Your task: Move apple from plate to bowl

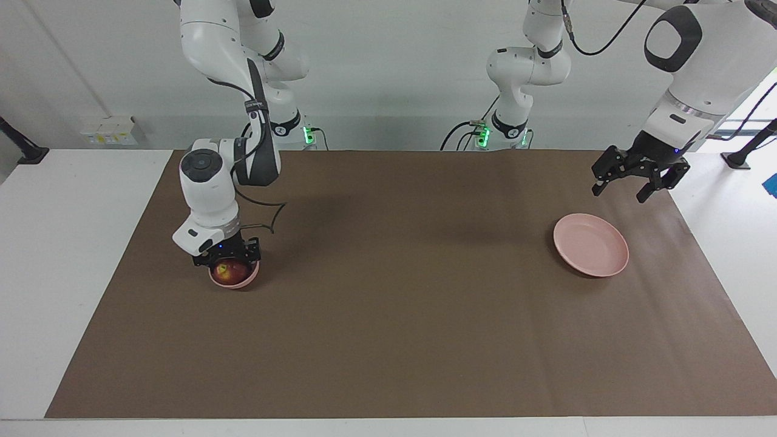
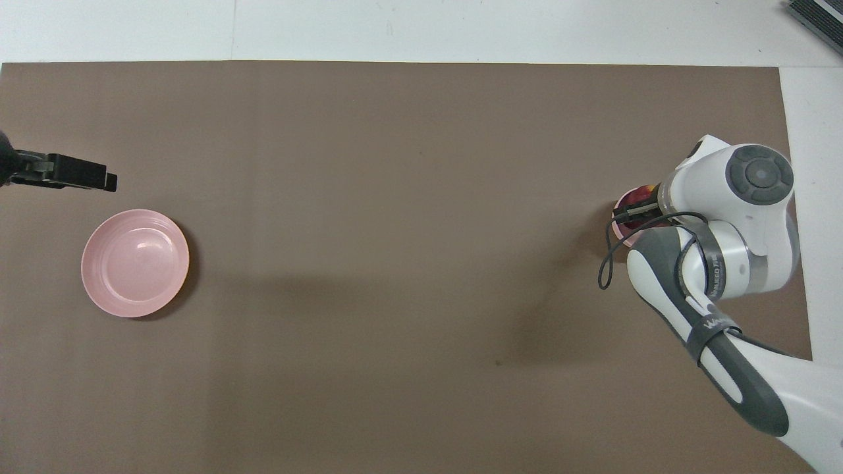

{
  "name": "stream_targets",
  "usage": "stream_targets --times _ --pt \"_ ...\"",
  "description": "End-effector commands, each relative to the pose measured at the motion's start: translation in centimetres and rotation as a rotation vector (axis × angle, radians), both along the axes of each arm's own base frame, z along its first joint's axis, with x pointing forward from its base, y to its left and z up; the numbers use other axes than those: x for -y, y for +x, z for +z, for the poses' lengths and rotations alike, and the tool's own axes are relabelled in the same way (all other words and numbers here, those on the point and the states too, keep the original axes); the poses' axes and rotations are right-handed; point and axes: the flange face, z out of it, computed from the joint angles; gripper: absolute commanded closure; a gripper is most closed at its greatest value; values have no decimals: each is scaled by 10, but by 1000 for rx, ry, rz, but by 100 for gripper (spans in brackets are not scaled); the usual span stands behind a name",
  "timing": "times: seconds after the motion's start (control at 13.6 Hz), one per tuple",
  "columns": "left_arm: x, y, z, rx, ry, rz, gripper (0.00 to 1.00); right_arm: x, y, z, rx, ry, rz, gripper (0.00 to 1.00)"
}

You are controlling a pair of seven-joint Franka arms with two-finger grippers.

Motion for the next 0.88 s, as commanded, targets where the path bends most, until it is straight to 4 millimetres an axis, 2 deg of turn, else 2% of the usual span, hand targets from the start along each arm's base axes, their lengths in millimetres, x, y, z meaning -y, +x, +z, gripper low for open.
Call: stream_targets --times 0.0,0.15,0.22,0.29,0.37,0.44,0.52,0.66,0.81 --pt "-6 -15 28 -62 16 149 0 1 -11 1 -18 -18 -18 100" --pt "-10 -19 36 -84 29 144 0 1 -12 0 -21 -18 -17 98" --pt "-8 -19 37 -81 54 99 0 1 -12 0 -20 -18 -16 69" --pt "-8 -18 37 -68 63 52 0 2 -12 0 -20 -18 -18 45" --pt "-9 -16 35 -63 69 32 0 2 -12 0 -20 -18 -16 33" --pt "-6 -15 35 -62 95 22 0 2 -12 0 -20 -18 -19 13" --pt "-1 -16 36 -61 123 10 0 2 -12 0 -20 -15 -23 0" --pt "0 -15 37 -71 118 5 0 2 -11 1 -18 -14 -24 0" --pt "5 -10 38 -118 117 -4 0 1 -5 13 4 -10 -22 0"
